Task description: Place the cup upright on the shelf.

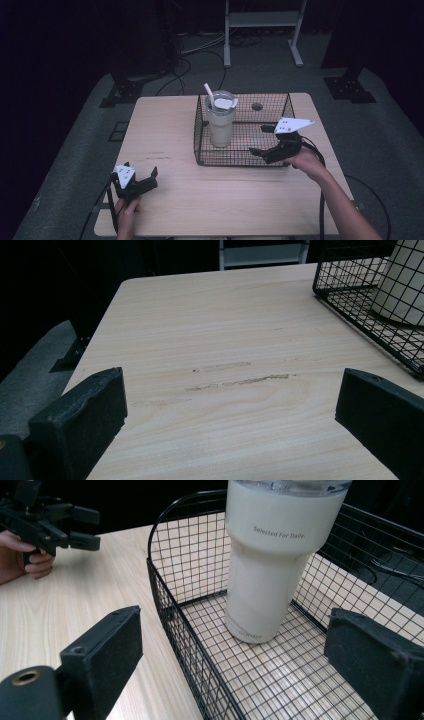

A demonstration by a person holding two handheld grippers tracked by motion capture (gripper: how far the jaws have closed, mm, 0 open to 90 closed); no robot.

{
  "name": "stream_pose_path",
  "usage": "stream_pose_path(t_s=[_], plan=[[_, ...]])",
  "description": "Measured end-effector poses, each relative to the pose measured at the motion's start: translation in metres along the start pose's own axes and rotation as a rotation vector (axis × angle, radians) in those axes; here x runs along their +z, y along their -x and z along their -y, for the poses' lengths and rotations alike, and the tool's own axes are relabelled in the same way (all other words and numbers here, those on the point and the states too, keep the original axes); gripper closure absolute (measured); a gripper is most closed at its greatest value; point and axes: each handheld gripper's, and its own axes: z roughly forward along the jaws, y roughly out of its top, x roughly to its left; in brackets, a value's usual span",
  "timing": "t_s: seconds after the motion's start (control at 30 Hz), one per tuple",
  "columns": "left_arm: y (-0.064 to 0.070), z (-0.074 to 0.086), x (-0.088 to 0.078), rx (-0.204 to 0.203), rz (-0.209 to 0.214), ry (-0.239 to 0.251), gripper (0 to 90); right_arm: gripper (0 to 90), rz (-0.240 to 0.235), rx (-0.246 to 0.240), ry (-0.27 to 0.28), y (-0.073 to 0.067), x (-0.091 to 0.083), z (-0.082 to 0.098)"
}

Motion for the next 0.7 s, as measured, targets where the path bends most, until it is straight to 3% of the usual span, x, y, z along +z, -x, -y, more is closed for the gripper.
stream_pose_path(t_s=[0.27, 0.7], plan=[[0.0, 0.0, 0.0, 0.001, -0.001, -0.001, 0.0, 7.9, -0.009, -0.023, 0.0, -0.01, -0.009, 0.006], [0.001, 0.0, 0.0, 0.001, 0.001, 0.0, 0.0, 7.9, -0.03, -0.01, -0.002, -0.023, -0.018, 0.024]])
